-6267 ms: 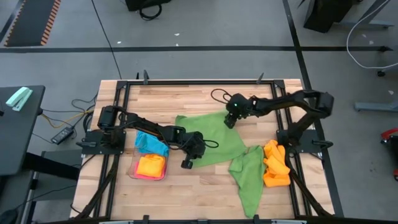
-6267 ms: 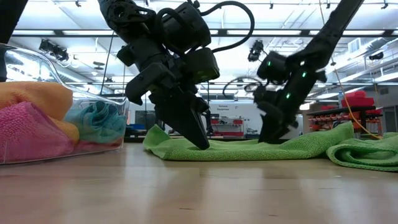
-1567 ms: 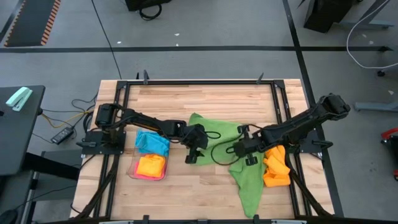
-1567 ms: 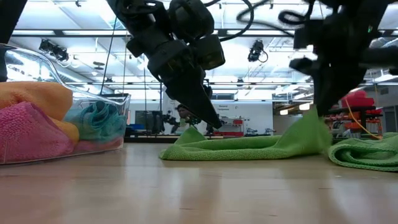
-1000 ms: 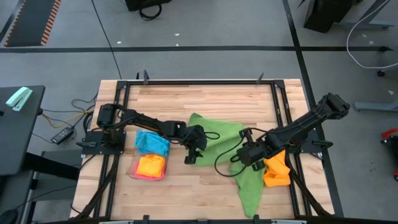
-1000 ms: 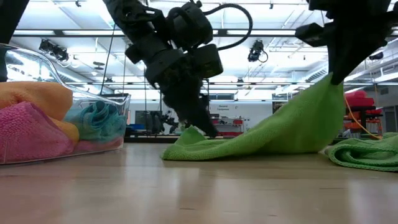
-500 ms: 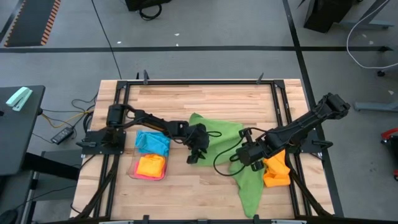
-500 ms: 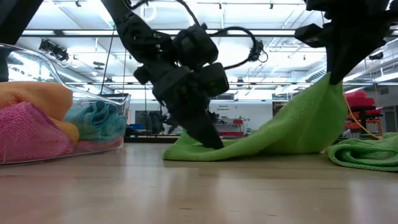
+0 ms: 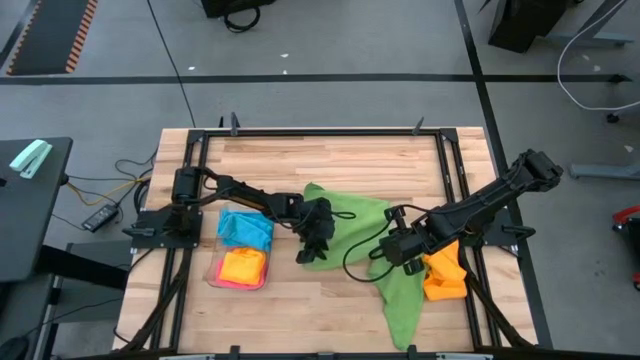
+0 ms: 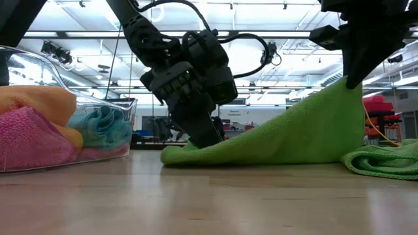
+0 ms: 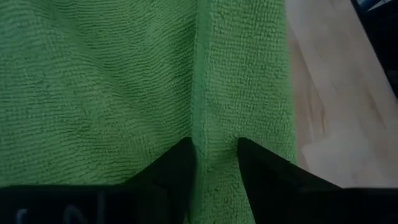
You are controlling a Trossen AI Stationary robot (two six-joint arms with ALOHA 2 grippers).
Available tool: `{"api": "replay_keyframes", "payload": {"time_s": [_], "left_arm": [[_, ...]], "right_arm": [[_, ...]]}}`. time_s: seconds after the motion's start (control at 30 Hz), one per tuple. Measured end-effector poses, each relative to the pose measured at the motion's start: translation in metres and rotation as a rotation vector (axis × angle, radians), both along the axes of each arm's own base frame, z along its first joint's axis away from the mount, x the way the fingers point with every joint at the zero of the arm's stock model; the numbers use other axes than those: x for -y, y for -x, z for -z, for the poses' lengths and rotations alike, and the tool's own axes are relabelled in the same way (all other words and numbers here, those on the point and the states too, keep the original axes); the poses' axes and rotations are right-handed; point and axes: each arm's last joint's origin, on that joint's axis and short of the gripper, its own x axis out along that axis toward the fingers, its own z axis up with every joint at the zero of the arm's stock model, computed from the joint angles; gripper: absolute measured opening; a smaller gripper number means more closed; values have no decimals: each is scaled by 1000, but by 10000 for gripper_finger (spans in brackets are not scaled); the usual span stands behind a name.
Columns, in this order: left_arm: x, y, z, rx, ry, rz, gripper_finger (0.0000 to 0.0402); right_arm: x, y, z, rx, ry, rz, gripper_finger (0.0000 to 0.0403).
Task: Fold microfiber towels
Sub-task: Fold the left green microfiber cloth
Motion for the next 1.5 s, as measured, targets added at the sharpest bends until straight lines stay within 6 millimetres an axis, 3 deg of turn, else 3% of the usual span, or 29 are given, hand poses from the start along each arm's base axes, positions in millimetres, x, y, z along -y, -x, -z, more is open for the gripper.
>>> {"api": "replay_keyframes", "payload": {"time_s": [0.57, 0.93, 1.07, 1.27, 1.5], "left_arm": [[-8, 4, -10, -29, 37, 39, 67], [17, 8, -11, -72, -44, 138, 34], [9, 3, -27, -164, -133, 118, 10], [2, 1, -62, -275, -341, 128, 10], [-8, 2, -122, -281, -490, 110, 12]], "right_arm": [[-1, 0, 1, -9, -26, 7, 4], [-1, -1, 0, 3, -30, 3, 4], [-1, -2, 0, 11, -35, 6, 4], [1, 2, -2, 7, -7, 43, 4], [15, 10, -27, 31, 29, 54, 4]]}}
